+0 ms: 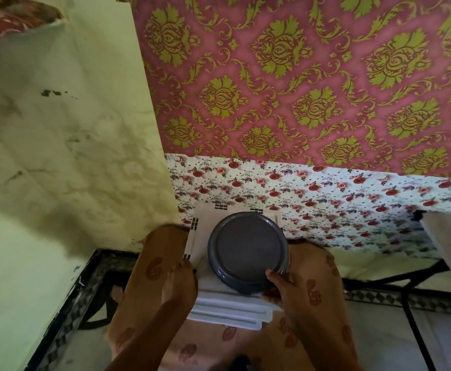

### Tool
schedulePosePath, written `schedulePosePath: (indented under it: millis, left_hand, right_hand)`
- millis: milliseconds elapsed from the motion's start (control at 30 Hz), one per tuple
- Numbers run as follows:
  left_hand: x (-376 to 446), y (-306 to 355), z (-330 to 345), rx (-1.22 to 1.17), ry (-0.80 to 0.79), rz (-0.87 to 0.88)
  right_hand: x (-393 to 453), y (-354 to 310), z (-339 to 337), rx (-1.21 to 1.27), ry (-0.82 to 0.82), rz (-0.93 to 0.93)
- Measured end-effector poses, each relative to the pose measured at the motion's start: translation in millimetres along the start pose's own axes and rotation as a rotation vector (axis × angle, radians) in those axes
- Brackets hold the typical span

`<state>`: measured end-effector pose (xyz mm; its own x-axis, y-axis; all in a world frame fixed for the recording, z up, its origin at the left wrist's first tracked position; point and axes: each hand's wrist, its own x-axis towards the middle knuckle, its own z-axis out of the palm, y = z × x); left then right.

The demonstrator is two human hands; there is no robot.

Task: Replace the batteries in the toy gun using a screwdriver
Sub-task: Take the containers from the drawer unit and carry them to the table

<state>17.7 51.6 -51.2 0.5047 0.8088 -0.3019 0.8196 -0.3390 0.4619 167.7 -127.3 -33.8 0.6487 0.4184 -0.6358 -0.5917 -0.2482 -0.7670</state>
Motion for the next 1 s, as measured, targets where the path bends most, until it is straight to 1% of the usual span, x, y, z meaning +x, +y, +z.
schedulePosePath:
  millis: [67,133,167,233,333,400,467,567,767,867,933,1000]
  left_hand:
    - [-2.5,0.3,-2.0,-0.093,0.017,0.060]
    - [-5.3,-2.1,-2.5,-0.103,0.057,0.125]
    - [-9.7,-1.2,-5.7,-0.172,0.042,0.127]
    - [-15.7,0.1,-7.1,-0.351,0.002,0.081]
    - [-21.3,5.9,-2.2,-0.450,-0.056,0.050]
    - [-27.7,16.3,2.2,-0.537,-0.125,0.016]
    - [-38.9,31.5,9.6,-0.607,-0.191,0.019]
    - [-60.3,54.0,23.4,-0.598,-0.276,0.067]
    - [-123.2,103.9,54.3,-0.536,-0.382,0.262]
    - [-159.9,121.1,79.6,-0.527,-0.416,0.298]
    - [-187.6,133.4,100.0,-0.511,-0.410,0.322]
    - [-217.2,146.4,119.3,-0.534,-0.426,0.295]
  right_hand:
    - [-9.4,0.9,-3.6,0.001,0.004,-0.058]
    - [-21.8,2.2,-8.9,-0.043,0.017,-0.130]
    - [-29.7,3.0,-12.7,-0.065,0.024,-0.179]
    - [-44.9,6.9,-20.9,-0.026,0.046,-0.262]
    - [-70.7,14.2,-35.8,0.060,0.092,-0.326]
    - [-87.6,20.0,-49.9,0.081,0.149,-0.346]
    - [-103.8,31.1,-68.7,0.145,0.223,-0.319]
    - [-126.0,48.0,-96.9,0.257,0.297,-0.302]
    - [-163.7,82.4,-169.0,0.387,0.447,-0.265]
    - [-187.1,93.8,-211.4,0.419,0.515,-0.271]
    - [-208.1,100.5,-243.9,0.418,0.545,-0.283]
    - [-229.2,107.3,-277.8,0.416,0.578,-0.295]
